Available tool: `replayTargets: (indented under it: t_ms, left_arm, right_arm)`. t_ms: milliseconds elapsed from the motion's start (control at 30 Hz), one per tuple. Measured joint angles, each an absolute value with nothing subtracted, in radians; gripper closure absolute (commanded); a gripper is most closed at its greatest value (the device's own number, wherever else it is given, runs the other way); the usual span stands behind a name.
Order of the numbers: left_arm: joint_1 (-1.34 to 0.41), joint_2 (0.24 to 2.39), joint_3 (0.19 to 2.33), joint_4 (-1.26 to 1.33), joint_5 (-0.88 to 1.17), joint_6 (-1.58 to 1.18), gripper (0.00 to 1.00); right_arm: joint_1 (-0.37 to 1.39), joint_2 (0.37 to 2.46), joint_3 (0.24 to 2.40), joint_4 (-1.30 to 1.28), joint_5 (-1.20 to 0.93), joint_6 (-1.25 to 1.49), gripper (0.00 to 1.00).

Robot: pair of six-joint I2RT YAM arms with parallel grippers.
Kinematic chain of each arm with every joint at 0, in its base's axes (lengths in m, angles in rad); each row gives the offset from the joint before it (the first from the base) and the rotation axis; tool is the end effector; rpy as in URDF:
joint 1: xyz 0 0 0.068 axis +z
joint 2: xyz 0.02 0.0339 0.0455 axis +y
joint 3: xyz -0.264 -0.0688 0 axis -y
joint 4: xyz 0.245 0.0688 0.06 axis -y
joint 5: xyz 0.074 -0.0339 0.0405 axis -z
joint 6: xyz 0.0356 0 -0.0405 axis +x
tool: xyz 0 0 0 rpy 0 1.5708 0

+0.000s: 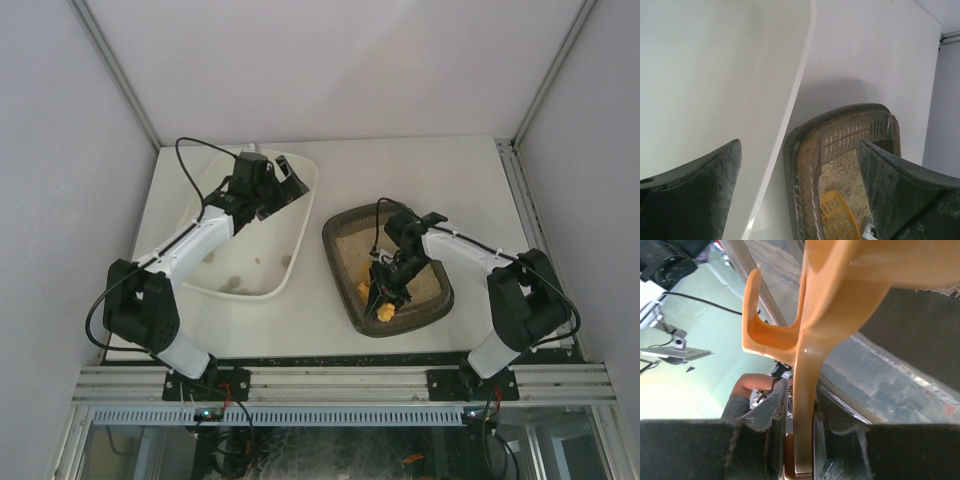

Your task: Clean the litter box

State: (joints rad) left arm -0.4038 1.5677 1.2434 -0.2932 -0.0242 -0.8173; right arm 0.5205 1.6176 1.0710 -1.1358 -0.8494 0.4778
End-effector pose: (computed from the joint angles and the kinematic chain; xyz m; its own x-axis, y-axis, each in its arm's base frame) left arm 0.3313 -0.1406 0.2929 -0.6375 -0.5205 -0.5681 -0.1320 0.8002 -0.5850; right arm 0.2140 0.1535 0.2042 -0.8833 -0.1563 0.4420 0.1692 0.7730 0.6114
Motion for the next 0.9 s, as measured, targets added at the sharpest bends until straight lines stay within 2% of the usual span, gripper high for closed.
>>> replayTargets:
  t_ms: [300, 433, 633, 900]
  left_arm:
    - [-0.404, 1.591, 1.246, -0.294, -0.024, -0.793, 0.00]
    - [-0.404, 1.604, 1.247, -0.294, -0.024, -0.785, 0.00]
    - [-0.404, 1.636, 1.253, -0.303, -0.023, -0.776, 0.00]
    - [-0.404, 1.676, 1.309, -0.321, -0.023, -0.735, 0.00]
  right_arm:
    - [0.394, 1.522, 0.884, -0.835, -1.018, 0.608, 1.00]
    - [0.350, 1.494, 0.842, -0.736, -1.010, 0.620, 1.00]
    - [0.339, 1.460, 0.797, -0.717, -0.971, 0.587, 1.00]
    - [0.283, 1.312, 0.758, -0.767, -0.931, 0.526, 1.00]
